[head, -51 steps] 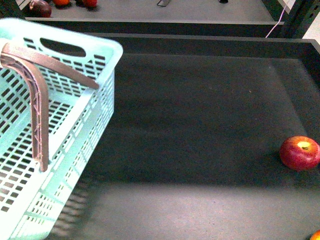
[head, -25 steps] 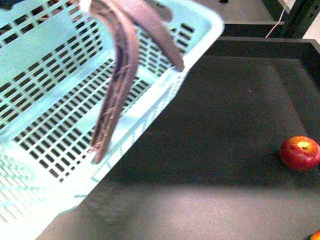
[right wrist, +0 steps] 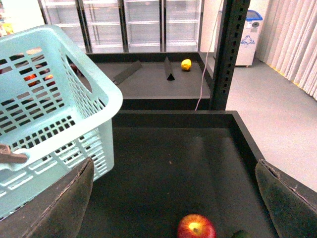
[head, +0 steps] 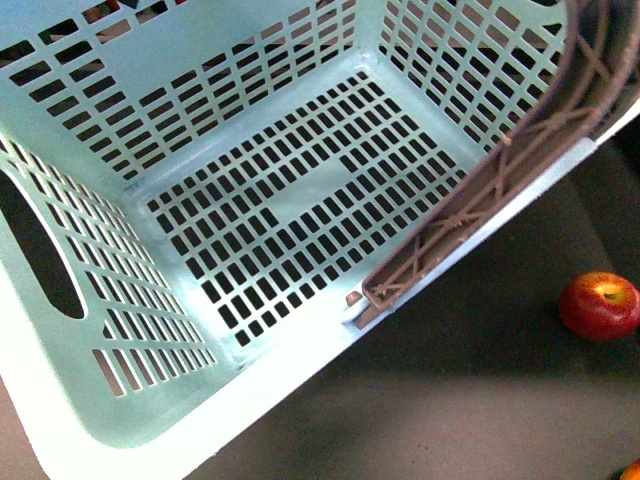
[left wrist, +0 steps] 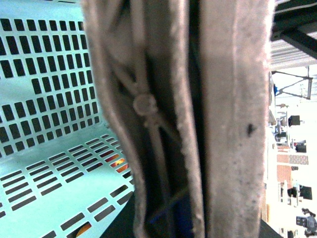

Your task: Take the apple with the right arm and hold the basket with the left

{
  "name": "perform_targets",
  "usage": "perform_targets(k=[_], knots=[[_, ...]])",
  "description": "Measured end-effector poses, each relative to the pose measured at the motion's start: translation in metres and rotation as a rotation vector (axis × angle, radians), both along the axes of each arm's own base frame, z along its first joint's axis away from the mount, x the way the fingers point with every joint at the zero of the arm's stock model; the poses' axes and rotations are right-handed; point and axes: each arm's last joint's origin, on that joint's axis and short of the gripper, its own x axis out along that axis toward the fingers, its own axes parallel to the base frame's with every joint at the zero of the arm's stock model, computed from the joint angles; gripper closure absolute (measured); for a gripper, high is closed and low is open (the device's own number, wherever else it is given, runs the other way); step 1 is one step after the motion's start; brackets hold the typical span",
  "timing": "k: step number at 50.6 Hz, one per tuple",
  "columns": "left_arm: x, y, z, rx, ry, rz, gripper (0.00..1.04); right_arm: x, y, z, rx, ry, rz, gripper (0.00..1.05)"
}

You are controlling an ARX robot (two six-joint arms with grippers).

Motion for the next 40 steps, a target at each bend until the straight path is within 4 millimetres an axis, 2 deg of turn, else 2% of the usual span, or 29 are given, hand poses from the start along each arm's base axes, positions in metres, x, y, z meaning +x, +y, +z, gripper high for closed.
perform_targets(k=[10,36,40], knots=[[-0.0062,-0.0091,-0.0009,0.020,-0.012,-0.052,0.89,0.0000,0.0000,0.0000,0.000,0.000,0.000,0.09],[-0.0063,-0.0092,-0.0009,0.027,-0.018,-0.053,0.89,0.0001,-0.0001,0.0000,0.001,0.003,-0.003,0.09],[-0.0063,-0.0093,-0.0009,0.027,-0.018,-0.055,0.89,0.0009,-0.0019,-0.0008,0.108,0.289,-0.144,0.09]])
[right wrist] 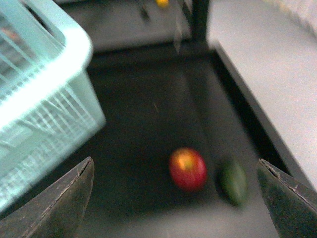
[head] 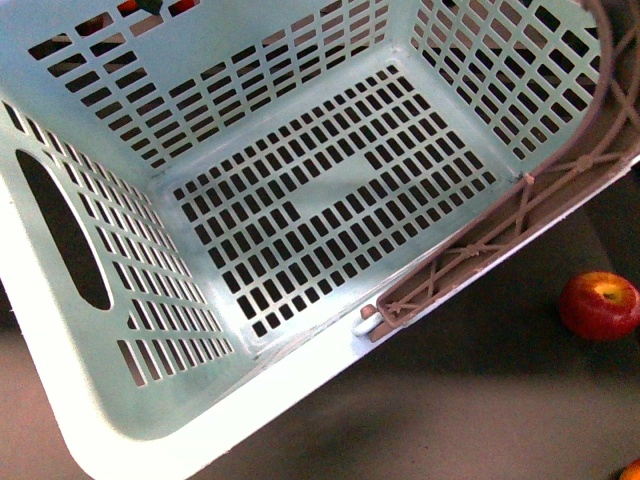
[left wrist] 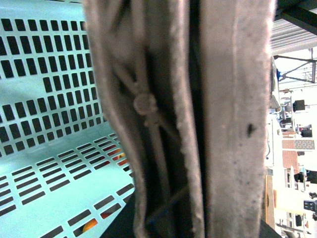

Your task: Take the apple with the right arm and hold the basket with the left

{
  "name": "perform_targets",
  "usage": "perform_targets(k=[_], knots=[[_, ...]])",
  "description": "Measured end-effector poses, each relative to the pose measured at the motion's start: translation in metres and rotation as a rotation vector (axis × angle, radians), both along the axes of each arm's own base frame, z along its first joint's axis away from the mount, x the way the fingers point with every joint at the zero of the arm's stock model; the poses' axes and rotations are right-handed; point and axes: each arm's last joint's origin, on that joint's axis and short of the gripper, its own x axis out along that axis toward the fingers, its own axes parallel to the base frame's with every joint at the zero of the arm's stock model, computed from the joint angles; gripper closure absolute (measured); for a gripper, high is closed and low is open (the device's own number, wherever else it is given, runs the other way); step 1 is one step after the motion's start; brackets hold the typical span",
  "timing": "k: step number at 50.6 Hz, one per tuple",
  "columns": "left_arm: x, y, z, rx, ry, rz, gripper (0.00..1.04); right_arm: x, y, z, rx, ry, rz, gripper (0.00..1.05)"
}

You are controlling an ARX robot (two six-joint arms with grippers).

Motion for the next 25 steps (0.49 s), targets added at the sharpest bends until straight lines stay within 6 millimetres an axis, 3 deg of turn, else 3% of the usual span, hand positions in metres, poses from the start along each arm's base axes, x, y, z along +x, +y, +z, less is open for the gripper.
perform_targets(k=[6,16,25], knots=[[0.000,0.000,0.001,0.001,-0.004,0.000,0.89,0.000,-0.004,-0.009,0.079,0.257,-0.110,0.09],[0.000,0.000,0.000,0.004,-0.004,0.003,0.89,0.005,-0.011,-0.013,0.127,0.286,-0.181,0.09],[0.000,0.000,0.000,0.002,-0.003,-0.001,0.89,0.032,-0.023,-0.034,0.060,0.372,-0.194,0.09]])
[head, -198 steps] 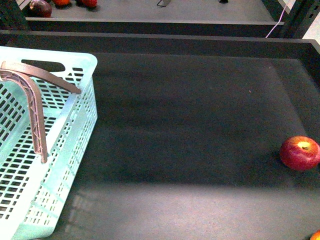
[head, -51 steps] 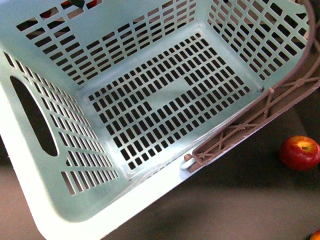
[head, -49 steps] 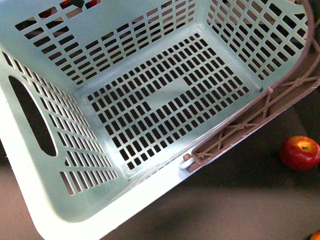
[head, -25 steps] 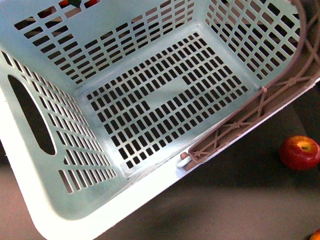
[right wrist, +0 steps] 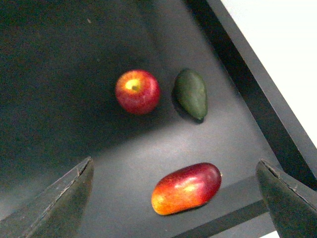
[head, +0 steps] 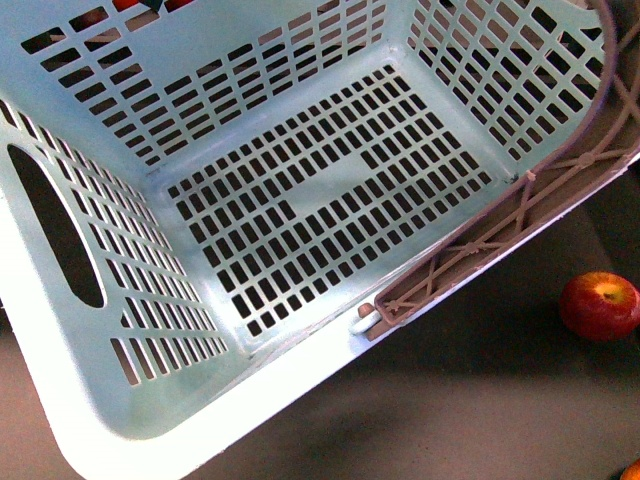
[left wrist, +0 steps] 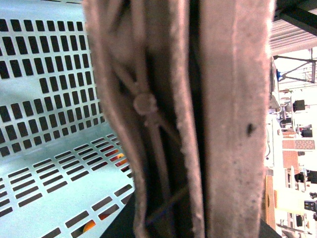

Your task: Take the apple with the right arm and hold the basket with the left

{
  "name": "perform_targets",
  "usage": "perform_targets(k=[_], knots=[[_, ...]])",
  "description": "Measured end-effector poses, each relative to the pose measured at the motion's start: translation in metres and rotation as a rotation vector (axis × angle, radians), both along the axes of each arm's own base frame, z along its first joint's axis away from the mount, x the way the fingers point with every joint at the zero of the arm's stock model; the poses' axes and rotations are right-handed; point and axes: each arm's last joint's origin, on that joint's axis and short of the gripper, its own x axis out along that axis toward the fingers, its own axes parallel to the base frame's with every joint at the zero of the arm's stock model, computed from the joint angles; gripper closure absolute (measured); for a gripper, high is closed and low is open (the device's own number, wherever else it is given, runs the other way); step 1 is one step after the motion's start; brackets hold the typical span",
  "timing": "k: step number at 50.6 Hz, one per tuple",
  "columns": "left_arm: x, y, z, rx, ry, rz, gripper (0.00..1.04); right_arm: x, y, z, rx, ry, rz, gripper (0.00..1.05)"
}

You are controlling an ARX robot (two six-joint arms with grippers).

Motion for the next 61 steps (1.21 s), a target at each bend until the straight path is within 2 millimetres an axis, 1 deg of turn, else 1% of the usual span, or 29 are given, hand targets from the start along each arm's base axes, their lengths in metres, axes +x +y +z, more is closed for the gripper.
perform_targets(k=[4,8,12,14,18,20,24,29,34,37,42,50,61], knots=[[0.000,0.000,0.000,0.000,-0.001,0.001,0.89,0.013,-0.003,-0.010,-0.020,0.049,0.031,0.09],[0.000,0.000,0.000,0.000,-0.001,0.001,0.89,0.026,-0.005,-0.015,-0.037,0.075,0.046,0.09],[0.000,0.000,0.000,0.000,0.000,0.001,0.89,0.045,-0.008,-0.016,-0.055,0.075,0.066,0.09],[0.000,0.000,0.000,0.000,-0.001,0.001,0.89,0.051,-0.009,-0.017,-0.060,0.080,0.073,0.09],[0.000,0.000,0.000,0.001,-0.001,0.002,0.89,0.071,-0.013,-0.025,-0.074,0.105,0.088,0.09],[0.000,0.000,0.000,0.001,-0.001,0.002,0.89,0.077,-0.015,-0.028,-0.078,0.115,0.090,0.09],[0.000,0.000,0.000,0.000,-0.001,0.002,0.89,0.093,-0.018,-0.039,-0.076,0.147,0.096,0.09],[0.000,0.000,0.000,0.001,-0.001,0.002,0.89,0.118,-0.022,-0.063,-0.048,0.211,0.115,0.09],[0.000,0.000,0.000,0.000,0.000,0.000,0.89,0.137,-0.022,-0.085,-0.039,0.263,0.128,0.09],[0.000,0.000,0.000,0.000,0.000,0.000,0.89,0.145,-0.019,-0.096,-0.035,0.288,0.143,0.09],[0.000,0.000,0.000,0.001,-0.001,0.002,0.89,0.152,-0.016,-0.106,-0.033,0.309,0.159,0.09],[0.000,0.000,0.000,0.001,-0.001,0.001,0.89,0.173,-0.008,-0.125,-0.031,0.333,0.185,0.09],[0.000,0.000,0.000,0.001,-0.001,0.001,0.89,0.198,-0.013,-0.143,-0.015,0.352,0.159,0.09]])
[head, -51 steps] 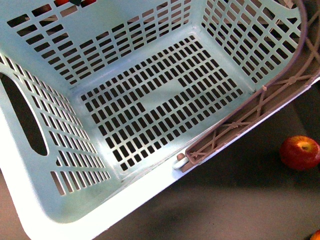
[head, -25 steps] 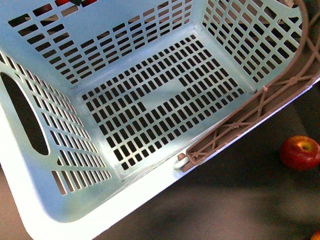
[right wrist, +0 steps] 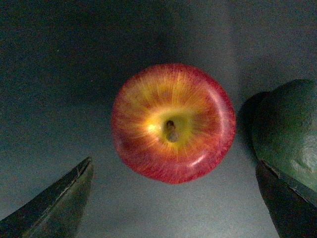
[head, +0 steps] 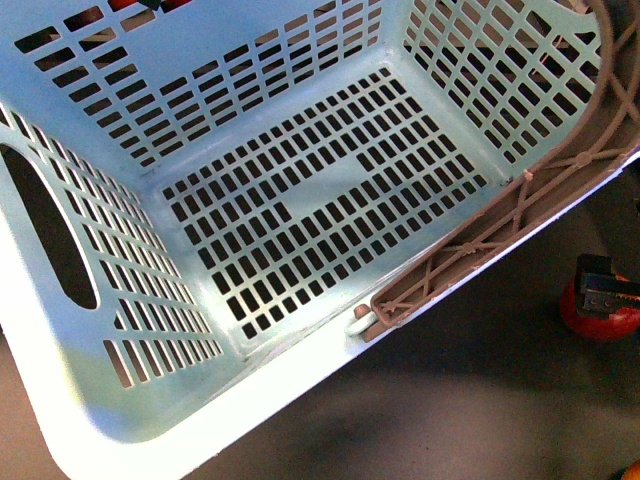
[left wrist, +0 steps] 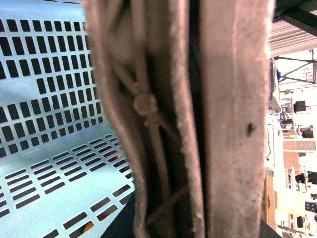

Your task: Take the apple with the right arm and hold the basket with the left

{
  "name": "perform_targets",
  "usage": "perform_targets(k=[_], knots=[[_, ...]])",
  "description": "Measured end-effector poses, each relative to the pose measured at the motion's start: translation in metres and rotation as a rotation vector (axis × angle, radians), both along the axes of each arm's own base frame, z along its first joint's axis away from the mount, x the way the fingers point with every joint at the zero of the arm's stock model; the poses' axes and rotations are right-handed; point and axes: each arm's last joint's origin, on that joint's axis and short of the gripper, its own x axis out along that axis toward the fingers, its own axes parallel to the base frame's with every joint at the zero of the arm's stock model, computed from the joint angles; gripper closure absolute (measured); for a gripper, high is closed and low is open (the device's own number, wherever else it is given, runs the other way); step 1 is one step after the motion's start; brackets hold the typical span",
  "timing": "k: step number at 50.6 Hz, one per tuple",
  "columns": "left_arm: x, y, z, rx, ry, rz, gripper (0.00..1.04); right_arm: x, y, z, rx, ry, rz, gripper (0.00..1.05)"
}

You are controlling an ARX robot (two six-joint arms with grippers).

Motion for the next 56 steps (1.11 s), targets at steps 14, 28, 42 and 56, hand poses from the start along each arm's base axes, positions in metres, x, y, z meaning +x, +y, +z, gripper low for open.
perform_targets(k=[14,28,42,56], knots=[[0.000,0.000,0.000,0.000,0.000,0.000,0.89,0.022,-0.007,-0.016,0.009,0.015,-0.027,0.09],[0.000,0.000,0.000,0.000,0.000,0.000,0.89,0.030,-0.009,-0.033,0.031,0.027,-0.058,0.09],[0.000,0.000,0.000,0.000,0.000,0.000,0.89,0.032,-0.012,-0.036,0.042,0.017,-0.083,0.23],[0.000,0.000,0.000,0.000,0.000,0.000,0.89,0.017,-0.011,-0.032,0.050,-0.002,-0.102,0.24]])
